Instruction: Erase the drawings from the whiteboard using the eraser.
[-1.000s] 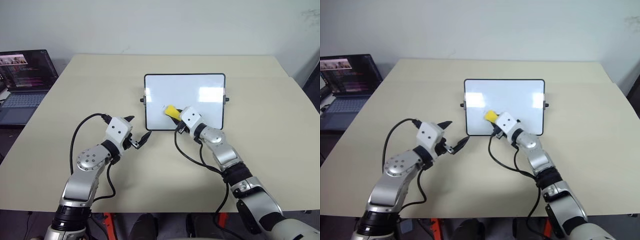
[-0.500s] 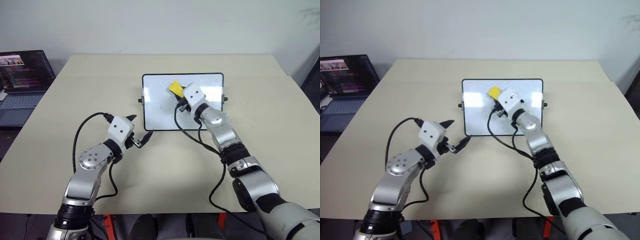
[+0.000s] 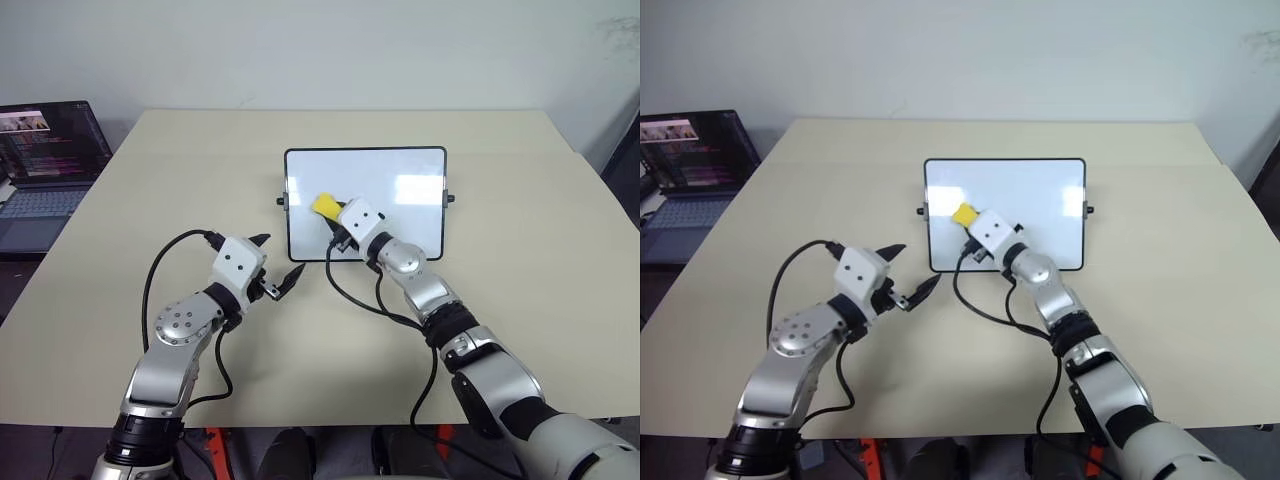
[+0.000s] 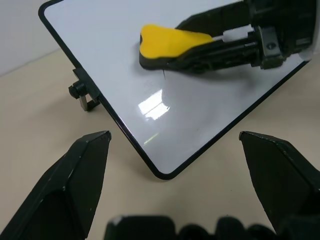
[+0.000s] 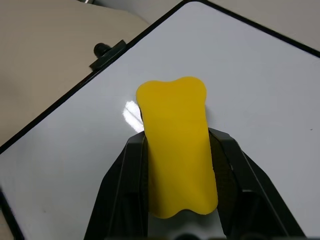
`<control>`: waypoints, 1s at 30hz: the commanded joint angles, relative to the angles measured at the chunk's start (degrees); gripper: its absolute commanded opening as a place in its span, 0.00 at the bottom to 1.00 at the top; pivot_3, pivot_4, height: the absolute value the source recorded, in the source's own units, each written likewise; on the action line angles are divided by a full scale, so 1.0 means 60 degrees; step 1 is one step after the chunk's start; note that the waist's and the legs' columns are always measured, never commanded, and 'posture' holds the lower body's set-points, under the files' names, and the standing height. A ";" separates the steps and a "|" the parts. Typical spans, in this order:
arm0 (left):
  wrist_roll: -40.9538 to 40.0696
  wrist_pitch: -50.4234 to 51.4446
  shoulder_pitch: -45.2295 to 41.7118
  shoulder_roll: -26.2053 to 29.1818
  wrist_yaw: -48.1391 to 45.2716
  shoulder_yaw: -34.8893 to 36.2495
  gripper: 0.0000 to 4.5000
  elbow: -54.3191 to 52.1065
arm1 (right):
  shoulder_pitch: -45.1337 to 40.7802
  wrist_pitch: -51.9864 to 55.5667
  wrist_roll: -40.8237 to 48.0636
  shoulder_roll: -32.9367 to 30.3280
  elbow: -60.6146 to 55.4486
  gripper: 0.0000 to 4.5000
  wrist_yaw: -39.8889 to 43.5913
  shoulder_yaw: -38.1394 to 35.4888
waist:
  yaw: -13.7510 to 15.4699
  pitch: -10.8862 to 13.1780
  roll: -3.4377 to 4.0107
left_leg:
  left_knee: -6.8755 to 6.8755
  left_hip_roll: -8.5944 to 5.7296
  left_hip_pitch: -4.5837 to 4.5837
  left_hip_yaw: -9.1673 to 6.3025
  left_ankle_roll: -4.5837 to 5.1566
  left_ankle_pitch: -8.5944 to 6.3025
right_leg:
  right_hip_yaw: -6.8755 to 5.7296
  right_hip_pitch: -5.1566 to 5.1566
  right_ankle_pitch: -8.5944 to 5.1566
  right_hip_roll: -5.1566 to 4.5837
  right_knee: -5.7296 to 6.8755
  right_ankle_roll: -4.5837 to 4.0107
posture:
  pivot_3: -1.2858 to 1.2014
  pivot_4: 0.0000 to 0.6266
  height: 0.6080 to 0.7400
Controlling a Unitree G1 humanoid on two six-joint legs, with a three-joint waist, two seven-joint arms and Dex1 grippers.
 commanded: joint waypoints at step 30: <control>0.0003 -0.0078 -0.0340 -0.0142 -0.0041 -0.0141 1.00 -0.0112 | 0.3184 0.4801 0.1505 -0.2573 -0.7625 0.30 0.2216 -0.1126 | 0.0050 -0.0003 -0.0007 | -0.0003 -0.0003 -0.0013 -0.0018 0.0000 0.0000 | -0.0012 0.0006 0.0007 0.0000 -0.0021 -0.0003 | 0.52 0.24 1.00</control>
